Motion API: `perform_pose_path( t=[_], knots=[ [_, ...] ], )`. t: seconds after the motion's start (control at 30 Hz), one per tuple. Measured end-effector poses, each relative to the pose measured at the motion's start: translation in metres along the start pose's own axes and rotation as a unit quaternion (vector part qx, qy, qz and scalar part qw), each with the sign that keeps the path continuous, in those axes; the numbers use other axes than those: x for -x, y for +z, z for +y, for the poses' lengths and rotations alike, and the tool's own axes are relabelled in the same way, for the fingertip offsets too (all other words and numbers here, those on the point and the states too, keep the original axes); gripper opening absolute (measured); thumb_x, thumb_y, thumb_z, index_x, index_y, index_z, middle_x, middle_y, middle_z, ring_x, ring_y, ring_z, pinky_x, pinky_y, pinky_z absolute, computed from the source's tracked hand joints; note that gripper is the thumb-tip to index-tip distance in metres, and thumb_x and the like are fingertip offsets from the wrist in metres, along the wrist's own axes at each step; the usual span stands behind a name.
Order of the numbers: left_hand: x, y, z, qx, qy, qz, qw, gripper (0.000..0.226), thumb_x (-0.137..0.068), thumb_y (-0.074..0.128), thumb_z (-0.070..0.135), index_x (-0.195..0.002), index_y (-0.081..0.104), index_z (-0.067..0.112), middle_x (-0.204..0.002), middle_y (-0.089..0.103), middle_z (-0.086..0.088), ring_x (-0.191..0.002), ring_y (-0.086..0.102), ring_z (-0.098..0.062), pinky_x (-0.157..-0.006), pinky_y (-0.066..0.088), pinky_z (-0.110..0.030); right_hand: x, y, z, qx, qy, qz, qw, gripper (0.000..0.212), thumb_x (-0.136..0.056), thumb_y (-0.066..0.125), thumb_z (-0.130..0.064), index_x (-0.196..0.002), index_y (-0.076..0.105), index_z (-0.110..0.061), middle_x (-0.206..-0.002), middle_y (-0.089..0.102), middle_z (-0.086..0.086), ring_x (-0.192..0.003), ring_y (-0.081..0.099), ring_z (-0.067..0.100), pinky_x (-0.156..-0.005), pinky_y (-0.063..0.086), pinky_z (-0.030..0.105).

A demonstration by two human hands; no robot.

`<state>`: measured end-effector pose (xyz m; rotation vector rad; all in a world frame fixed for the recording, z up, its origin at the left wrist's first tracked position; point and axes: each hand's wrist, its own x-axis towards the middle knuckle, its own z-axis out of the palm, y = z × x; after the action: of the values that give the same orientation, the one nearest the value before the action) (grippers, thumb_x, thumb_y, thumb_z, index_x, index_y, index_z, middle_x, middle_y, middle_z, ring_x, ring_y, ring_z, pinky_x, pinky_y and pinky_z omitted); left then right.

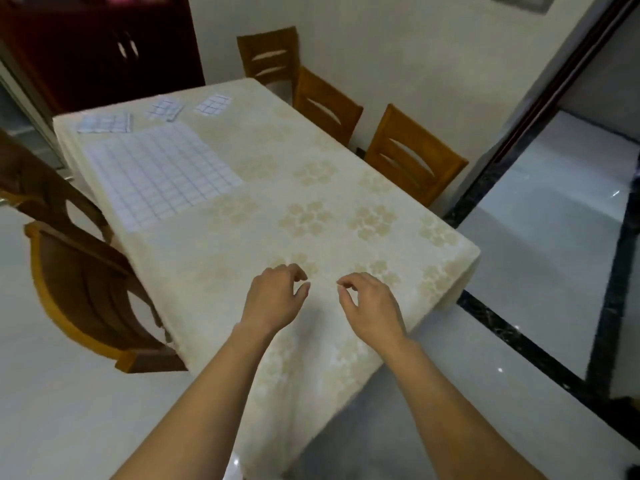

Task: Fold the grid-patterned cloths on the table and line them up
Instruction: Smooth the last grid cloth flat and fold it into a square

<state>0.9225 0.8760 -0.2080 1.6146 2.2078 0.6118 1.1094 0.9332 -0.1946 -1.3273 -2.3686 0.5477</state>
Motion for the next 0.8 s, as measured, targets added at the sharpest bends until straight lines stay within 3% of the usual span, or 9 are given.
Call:
perform_pose_path(
  t=[0.23, 0.37, 0.5, 0.63, 0.8],
  knots=[
    [-0.039, 0.017, -0.059, 0.005, -0.157, 0.050, 0.986, 0.034, -0.098, 0.058, 0.039, -0.127, 0.061, 0.022, -0.123, 0.066, -0.001, -0.111, 0.061, -0.027, -0.095, 0.046, -0.038, -0.103, 0.056, 0.004, -0.012, -0.088, -0.097, 0.991, 0.022, -0.098, 0.054, -0.026, -0.111, 0.070, -0.019, -0.113, 0.067, -0.001, -0.104, 0.062, 0.019, -0.096, 0.048, 0.038],
    [-0.081, 0.021, -0.088, -0.003, -0.268, 0.051, 0.962, 0.048, -0.098, 0.058, 0.037, -0.142, 0.049, 0.020, -0.143, 0.053, -0.006, -0.123, 0.056, -0.029, -0.102, 0.044, -0.039, -0.182, 0.107, 0.000, -0.019, -0.181, -0.187, 0.965, 0.023, -0.097, 0.054, -0.025, -0.114, 0.068, -0.018, -0.124, 0.064, 0.000, -0.114, 0.059, 0.021, -0.102, 0.044, 0.037],
    [-0.135, 0.021, -0.108, -0.033, -0.337, 0.103, 0.935, 0.055, -0.101, 0.053, 0.041, -0.150, 0.040, 0.019, -0.155, 0.043, -0.005, -0.135, 0.049, -0.027, -0.111, 0.041, -0.038, -0.260, 0.144, -0.003, -0.036, -0.237, -0.237, 0.942, 0.030, -0.097, 0.054, -0.026, -0.124, 0.066, -0.017, -0.142, 0.055, 0.002, -0.130, 0.051, 0.020, -0.113, 0.037, 0.035],
    [-0.197, 0.026, -0.140, -0.073, -0.383, 0.112, 0.914, 0.061, -0.106, 0.037, 0.048, -0.159, 0.023, 0.021, -0.167, 0.022, -0.005, -0.152, 0.025, -0.029, -0.124, 0.025, -0.044, -0.331, 0.178, -0.012, -0.013, -0.286, -0.268, 0.920, 0.041, -0.099, 0.053, -0.029, -0.138, 0.056, -0.016, -0.153, 0.044, 0.003, -0.140, 0.041, 0.022, -0.117, 0.031, 0.036],
    [-0.260, 0.028, -0.222, -0.149, -0.431, 0.063, 0.888, 0.073, -0.105, 0.023, 0.057, -0.161, -0.011, 0.023, -0.169, -0.017, -0.001, -0.156, -0.011, -0.028, -0.125, -0.004, -0.048, -0.416, 0.245, -0.043, 0.044, -0.363, -0.284, 0.887, 0.061, -0.102, 0.047, -0.032, -0.157, 0.024, -0.017, -0.166, 0.009, 0.002, -0.153, 0.009, 0.022, -0.124, 0.009, 0.036]
  ],
)
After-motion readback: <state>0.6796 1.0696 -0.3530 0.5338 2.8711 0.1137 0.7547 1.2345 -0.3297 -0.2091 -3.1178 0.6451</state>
